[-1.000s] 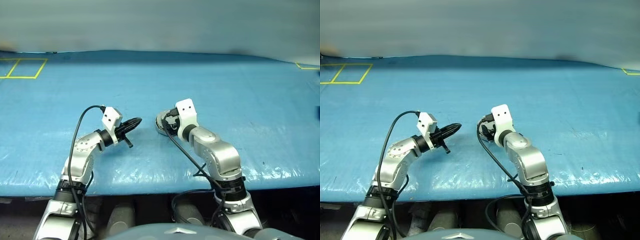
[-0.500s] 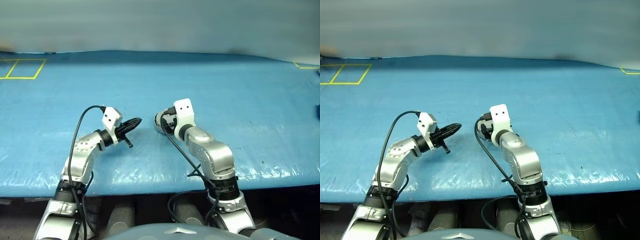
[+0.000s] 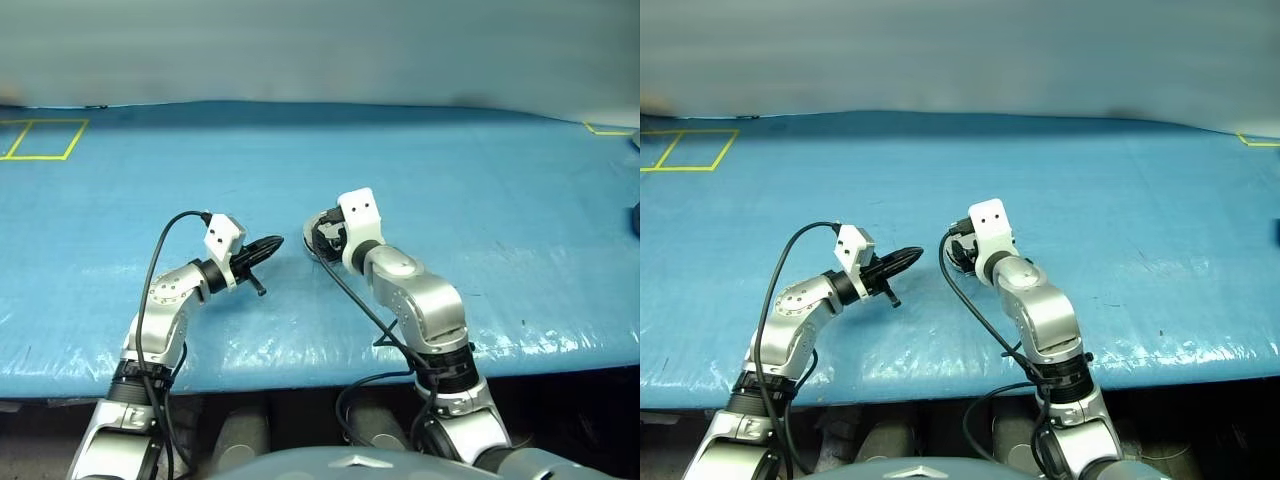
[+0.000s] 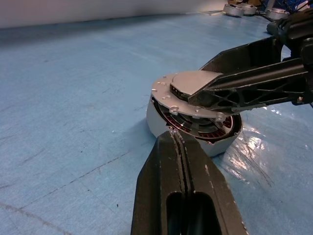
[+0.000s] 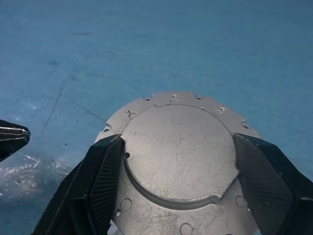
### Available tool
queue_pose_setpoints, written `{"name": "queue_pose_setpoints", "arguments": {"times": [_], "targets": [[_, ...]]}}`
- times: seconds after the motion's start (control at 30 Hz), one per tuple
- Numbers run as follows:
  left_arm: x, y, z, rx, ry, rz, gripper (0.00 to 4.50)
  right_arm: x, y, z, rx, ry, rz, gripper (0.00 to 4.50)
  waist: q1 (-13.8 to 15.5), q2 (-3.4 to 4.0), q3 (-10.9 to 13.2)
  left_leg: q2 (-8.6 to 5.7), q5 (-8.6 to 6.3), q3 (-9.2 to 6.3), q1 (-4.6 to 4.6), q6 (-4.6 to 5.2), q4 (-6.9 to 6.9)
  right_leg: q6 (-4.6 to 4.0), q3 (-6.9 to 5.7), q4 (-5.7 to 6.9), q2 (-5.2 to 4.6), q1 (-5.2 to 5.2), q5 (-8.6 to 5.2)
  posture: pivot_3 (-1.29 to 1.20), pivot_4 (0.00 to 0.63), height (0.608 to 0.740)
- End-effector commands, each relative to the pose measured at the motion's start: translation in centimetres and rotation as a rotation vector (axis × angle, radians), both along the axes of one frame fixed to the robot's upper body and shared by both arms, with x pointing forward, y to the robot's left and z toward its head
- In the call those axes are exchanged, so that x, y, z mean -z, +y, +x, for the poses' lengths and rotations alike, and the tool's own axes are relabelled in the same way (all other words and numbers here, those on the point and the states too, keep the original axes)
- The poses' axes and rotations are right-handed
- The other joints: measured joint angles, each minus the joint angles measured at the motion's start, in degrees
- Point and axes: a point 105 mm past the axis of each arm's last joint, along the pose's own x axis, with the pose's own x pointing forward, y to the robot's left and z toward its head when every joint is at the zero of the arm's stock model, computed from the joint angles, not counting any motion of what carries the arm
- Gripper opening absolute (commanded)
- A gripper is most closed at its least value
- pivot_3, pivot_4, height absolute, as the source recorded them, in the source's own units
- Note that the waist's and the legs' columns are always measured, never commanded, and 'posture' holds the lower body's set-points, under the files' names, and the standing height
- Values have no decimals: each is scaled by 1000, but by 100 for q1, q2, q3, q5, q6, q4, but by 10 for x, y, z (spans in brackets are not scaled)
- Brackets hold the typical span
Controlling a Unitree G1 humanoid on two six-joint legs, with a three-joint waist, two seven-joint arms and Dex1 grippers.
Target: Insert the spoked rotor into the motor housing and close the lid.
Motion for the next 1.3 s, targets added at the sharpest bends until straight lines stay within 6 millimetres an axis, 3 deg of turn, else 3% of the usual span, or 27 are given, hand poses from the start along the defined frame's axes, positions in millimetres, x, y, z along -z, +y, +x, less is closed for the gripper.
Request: {"name": "queue_pose_setpoints", "arguments": {"times": [0.03, 0.3, 0.57, 0.83, 1.07, 1.3], "targets": [[-8, -1, 2, 6, -38, -8, 0, -14, 11, 4, -16, -48, 33, 3214, -1, 0, 0, 0, 0, 0, 0, 0, -1, 0, 0, 0, 0, -1, 0, 0, 150, 740], [-7, 0, 2, 2, -37, -5, 0, 19, 10, 8, 39, 52, -20, 3214, 5, 0, -1, -1, 0, 0, 0, 0, -1, 0, 0, -1, -3, 0, 0, 0, 150, 740], [-7, 1, 1, 1, -36, -2, 0, 18, 4, 5, 15, 37, -26, 3214, 2, 0, -1, -1, 1, -1, 5, -1, 1, 0, 0, 3, -1, 4, 0, 0, 150, 740], [-6, 0, 1, 4, -33, -2, 0, -10, 0, 8, -25, -63, 35, 3214, 11, 0, 0, -2, 0, -2, 2, 0, 1, 0, -1, 1, -2, 3, 0, 0, 150, 740], [-7, -2, 2, 11, -34, -5, 0, 9, -1, 7, -3, -8, -14, 3214, 8, 0, 0, -2, 0, -2, 1, -1, -2, 0, 0, 1, -2, 1, 0, 0, 150, 740], [-6, 0, 1, 6, -33, -1, 0, 7, 7, 9, 2, -5, 9, 3214, 6, 0, 0, -2, 0, -1, 2, 0, -2, 0, 0, 0, -2, 1, 0, 0, 150, 740]]}}
